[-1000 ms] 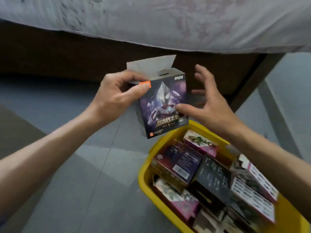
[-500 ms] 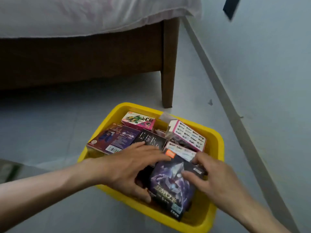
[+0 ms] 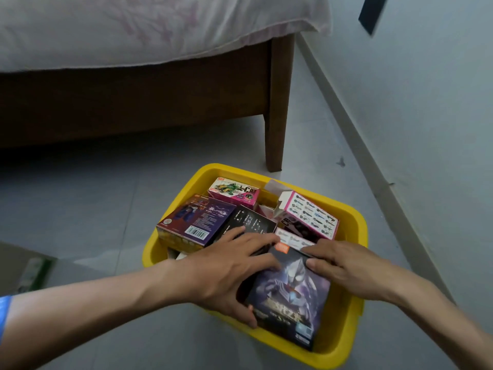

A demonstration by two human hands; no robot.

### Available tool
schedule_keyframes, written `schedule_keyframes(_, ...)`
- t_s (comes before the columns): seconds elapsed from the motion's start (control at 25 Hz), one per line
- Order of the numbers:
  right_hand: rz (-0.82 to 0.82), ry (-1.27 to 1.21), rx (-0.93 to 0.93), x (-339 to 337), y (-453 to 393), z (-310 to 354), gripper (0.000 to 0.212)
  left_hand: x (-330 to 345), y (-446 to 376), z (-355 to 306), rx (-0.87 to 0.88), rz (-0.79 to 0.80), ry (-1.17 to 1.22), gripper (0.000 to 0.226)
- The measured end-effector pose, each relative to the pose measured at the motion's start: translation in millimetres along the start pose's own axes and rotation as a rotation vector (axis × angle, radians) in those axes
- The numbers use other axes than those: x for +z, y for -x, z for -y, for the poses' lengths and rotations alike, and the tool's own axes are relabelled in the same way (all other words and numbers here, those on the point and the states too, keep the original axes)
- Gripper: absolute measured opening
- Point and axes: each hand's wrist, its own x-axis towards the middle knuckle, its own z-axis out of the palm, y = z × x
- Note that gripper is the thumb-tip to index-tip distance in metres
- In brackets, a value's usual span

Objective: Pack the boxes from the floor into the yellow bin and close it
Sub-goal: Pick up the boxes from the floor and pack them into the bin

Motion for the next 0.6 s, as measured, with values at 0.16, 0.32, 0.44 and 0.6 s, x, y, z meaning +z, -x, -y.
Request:
schedule_keyframes(0.16, 0.061, -0.019, -0.032, 0, 2, 3, 0.035, 3, 3, 3, 0.043, 0.005, -0.036, 0.098)
schedule_keyframes(0.32, 0.033, -0.144, 0.017, 1, 3, 9, 0.038, 9, 11, 10, 0.038, 0.046, -0.063, 0.112)
schedule_keyframes(0.44, 0.114, -0.262, 0.028, -6, 2, 11, 0.036, 12, 15, 12, 0.033, -0.061, -0.023, 0.095)
schedule_keyframes(0.6, 0.205, -0.322, 0.030, -9, 6, 9, 0.029, 16, 17, 12, 0.050, -0.055, -0.002, 0.096)
